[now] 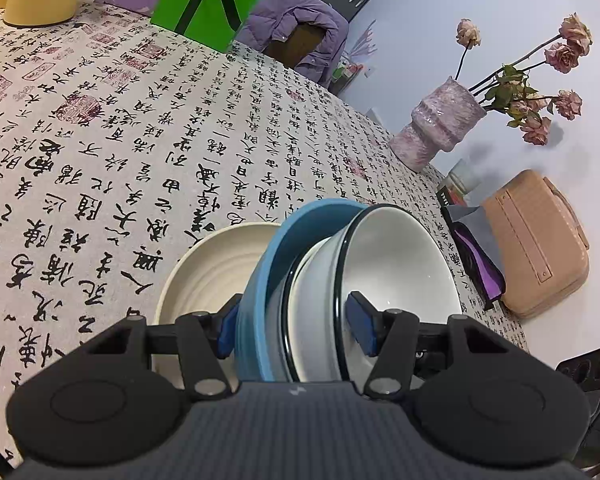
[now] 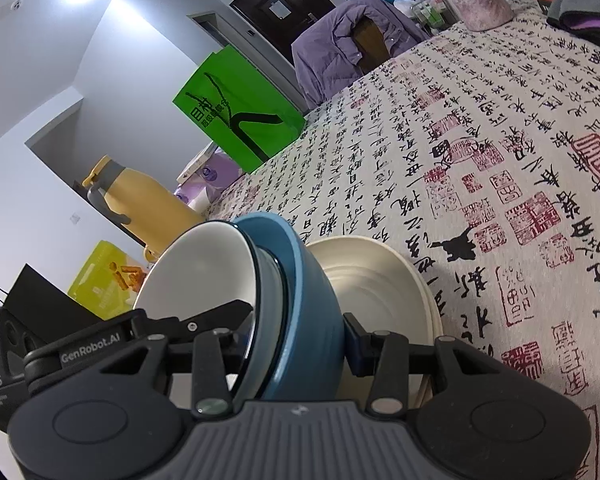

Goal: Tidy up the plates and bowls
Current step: 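Lower the blue bowl stack onto the cream plates with both grippers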

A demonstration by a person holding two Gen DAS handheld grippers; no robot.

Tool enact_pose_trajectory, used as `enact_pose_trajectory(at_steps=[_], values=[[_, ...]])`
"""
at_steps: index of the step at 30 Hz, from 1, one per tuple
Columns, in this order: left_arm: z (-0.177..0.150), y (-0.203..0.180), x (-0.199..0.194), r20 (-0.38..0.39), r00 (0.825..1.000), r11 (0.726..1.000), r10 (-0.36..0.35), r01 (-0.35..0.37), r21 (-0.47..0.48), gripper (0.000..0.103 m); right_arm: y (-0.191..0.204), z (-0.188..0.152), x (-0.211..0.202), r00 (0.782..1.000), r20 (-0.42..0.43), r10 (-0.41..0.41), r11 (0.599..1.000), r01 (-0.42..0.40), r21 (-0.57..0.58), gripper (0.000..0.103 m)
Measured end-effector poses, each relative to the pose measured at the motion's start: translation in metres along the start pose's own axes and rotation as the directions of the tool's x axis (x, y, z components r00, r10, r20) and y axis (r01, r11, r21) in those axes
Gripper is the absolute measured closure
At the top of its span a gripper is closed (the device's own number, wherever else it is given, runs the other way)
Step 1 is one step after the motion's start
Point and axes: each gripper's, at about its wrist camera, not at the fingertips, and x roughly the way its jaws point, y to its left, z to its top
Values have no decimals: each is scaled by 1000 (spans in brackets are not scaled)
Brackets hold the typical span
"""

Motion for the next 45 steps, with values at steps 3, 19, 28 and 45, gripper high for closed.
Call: enact_pose_trajectory(at_steps=[3,19,28,45], values=[[0,1,2,-2,1000,1000,4,-4,1,47,1,0,1,1000,4,-11,1000,11,-19,61],[-3,-2,4,11,1000,999,26,-26,24,50,5,-1,2,997,24,-69,989,72,-127,58],[-8,-7,-14,88,995,997,52,-58,60,36,6,-5,-10,995,65,-80,982,90,-165,41],[-49,-30,-94,383,919,952,90,-192,237,0,41,-37,-74,969,233,-86,920,167,-354,0]])
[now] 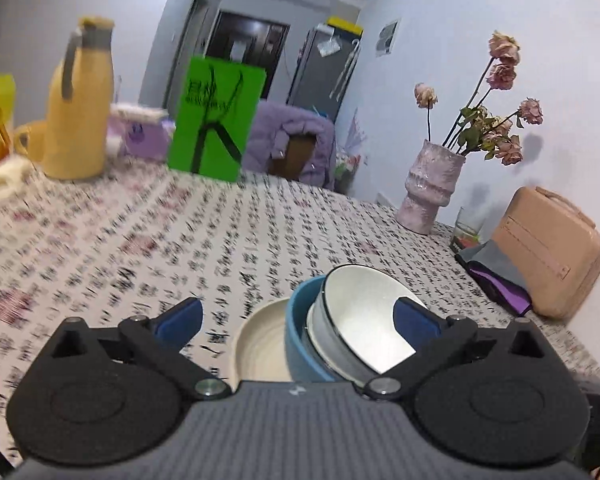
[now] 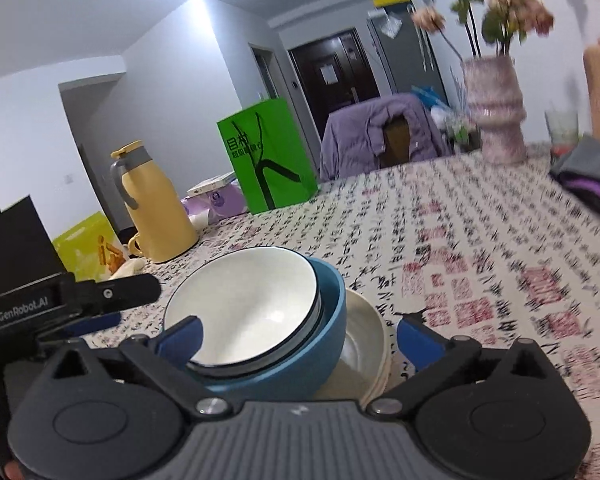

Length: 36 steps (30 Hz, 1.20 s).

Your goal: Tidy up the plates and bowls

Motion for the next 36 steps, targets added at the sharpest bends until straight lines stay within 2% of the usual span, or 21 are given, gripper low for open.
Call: enact_pose_trajectory(at_steps=[7,15,21,36], values=[[-18,-6,-51,140,990,993,27,-43,110,0,17,-14,-40,995,92,-47,995,55,-85,0],[-46,0,-93,174,983,983,55,-84,162,0,36,-42,-86,981,172,-90,978,120,-174,0],[-72,6,-120,189,980,975,57,-96,202,0,44,-65,-110,980,173,-102,964,140,-224,0],[-104,25,-155,210,974,978,91,-127,167,0,40,-101,-129,984,137,-114,965,142,-218,0]])
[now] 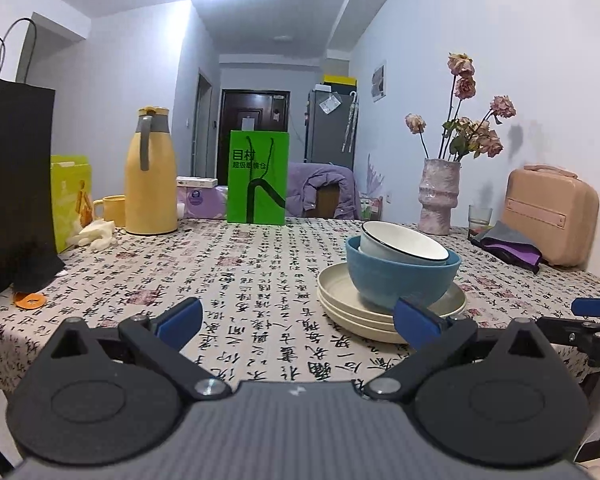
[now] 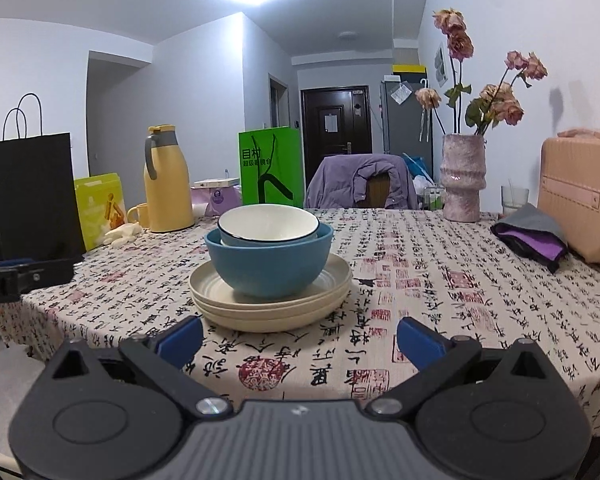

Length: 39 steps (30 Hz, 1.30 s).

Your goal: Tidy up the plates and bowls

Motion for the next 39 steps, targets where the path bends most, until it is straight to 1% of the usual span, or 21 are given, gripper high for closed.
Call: enact_pose_trajectory(at_steps=[7,39], values=[[-5,4,-3,3,1000,1000,-2,2,-5,0,-1,-2,1,1000,-7,-2,1000,2,10,0],[-7,7,-4,3,1000,1000,-10,10,-19,0,2,-2,4,1000,-13,17,1000,-17,-1,0]])
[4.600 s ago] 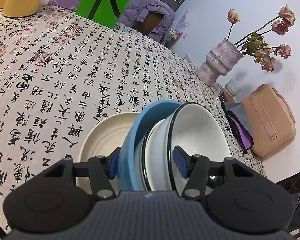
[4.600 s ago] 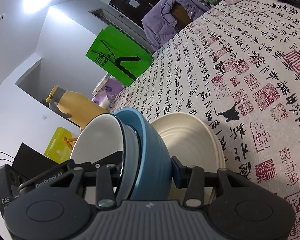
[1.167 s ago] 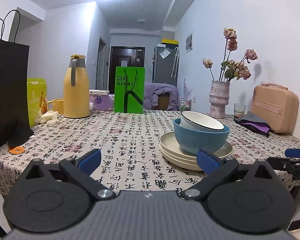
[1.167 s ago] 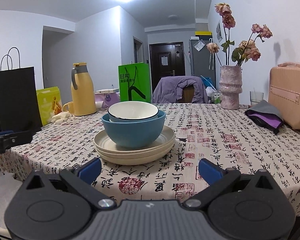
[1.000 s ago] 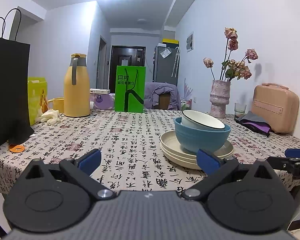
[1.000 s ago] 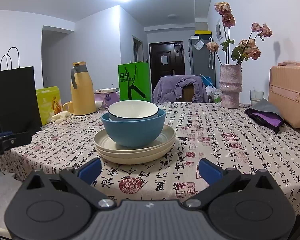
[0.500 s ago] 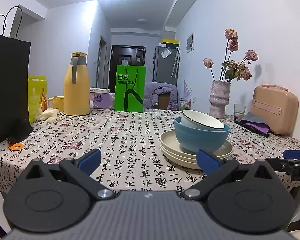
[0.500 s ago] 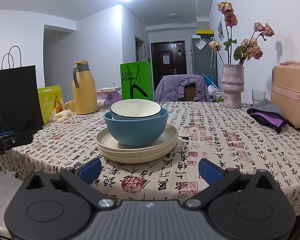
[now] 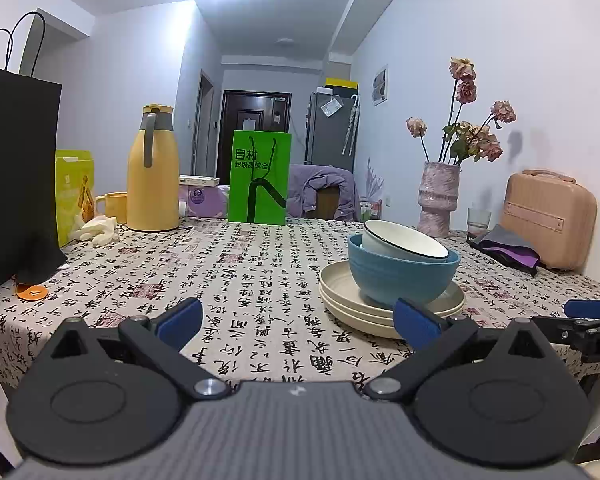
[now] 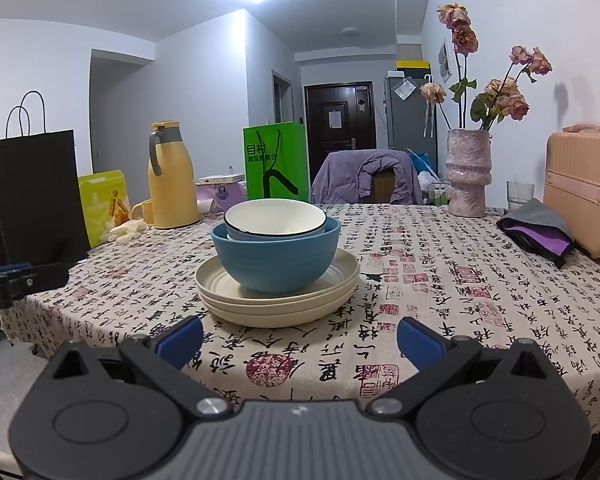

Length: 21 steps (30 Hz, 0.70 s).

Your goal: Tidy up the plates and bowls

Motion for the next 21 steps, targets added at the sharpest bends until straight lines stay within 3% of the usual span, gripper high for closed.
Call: enact_pose_trajectory(at_steps=[21], values=[[1,0,0,1,1000,1000,-5,5,-5,0,1,0,1,1000,-1,2,1000,-2,-2,0]])
